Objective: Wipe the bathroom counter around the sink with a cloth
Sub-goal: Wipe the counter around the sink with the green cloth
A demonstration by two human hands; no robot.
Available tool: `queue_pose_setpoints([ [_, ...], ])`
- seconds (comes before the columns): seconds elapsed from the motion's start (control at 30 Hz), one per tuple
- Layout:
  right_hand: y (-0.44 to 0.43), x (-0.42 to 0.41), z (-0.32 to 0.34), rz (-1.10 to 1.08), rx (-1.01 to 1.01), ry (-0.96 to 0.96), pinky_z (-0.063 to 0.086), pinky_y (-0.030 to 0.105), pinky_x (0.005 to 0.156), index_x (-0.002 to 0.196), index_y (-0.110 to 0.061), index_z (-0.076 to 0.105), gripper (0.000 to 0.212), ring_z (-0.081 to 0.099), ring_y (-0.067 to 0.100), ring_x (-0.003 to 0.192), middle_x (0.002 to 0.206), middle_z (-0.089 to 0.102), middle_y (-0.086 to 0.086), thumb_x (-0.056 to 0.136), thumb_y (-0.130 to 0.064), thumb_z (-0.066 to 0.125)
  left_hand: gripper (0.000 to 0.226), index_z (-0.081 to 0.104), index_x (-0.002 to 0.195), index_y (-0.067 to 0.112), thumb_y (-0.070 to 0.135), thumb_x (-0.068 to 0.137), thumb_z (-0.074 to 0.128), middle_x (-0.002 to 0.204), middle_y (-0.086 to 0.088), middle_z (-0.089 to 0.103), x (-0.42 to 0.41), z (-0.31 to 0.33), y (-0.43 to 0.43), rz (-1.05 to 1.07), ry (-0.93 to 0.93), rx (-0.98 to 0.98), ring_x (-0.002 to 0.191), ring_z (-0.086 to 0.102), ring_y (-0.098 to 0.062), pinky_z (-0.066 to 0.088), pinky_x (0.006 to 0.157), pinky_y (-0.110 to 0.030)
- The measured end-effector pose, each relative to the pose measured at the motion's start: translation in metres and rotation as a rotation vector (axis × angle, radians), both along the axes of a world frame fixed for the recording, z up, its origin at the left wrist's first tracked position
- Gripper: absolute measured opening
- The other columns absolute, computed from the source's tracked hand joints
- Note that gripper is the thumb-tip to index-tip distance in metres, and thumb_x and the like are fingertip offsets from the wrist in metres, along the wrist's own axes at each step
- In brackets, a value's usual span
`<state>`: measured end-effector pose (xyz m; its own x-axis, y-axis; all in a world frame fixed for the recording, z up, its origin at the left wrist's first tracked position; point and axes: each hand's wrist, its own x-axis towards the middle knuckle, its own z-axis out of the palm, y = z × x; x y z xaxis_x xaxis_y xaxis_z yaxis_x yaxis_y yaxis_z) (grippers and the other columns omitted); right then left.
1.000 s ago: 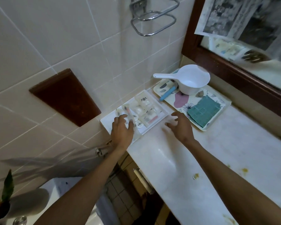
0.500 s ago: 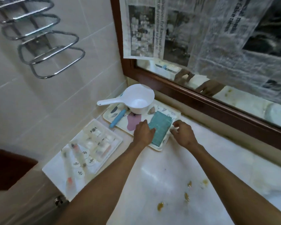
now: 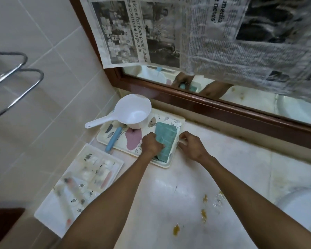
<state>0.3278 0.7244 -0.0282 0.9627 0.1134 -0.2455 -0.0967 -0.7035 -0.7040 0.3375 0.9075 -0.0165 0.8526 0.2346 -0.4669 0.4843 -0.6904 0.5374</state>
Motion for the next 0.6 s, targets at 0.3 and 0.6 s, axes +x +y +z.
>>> queue_pose_setpoints([
  [0.3,-0.057,-0.049,0.018,-0.215,0.023,-0.024,0.046,0.034,0.092,0.116,-0.012,0.061,0.028,0.06,0.026,0.109,0.12,0.064,0.006,0.091,-0.024,0.065,0.035,0.069,0.117,0.011,0.011,0.083,0.07,0.112,-0.006,0.074,-0.005,0.036,-0.022,-0.112,-0.257,-0.173,0.105,0.068,-0.027,0.051,0.083,-0.03],
  [0.6,-0.17,-0.111,0.028,-0.475,-0.081,-0.056,0.048,0.036,0.093,0.117,-0.012,0.061,0.029,0.061,0.027,0.11,0.122,0.064,0.005,0.091,-0.026,0.064,0.038,0.073,0.117,0.013,0.008,0.08,0.08,0.097,0.006,0.073,-0.027,0.07,-0.142,-0.524,-0.317,-0.379,0.086,0.067,-0.013,0.044,0.064,-0.007],
])
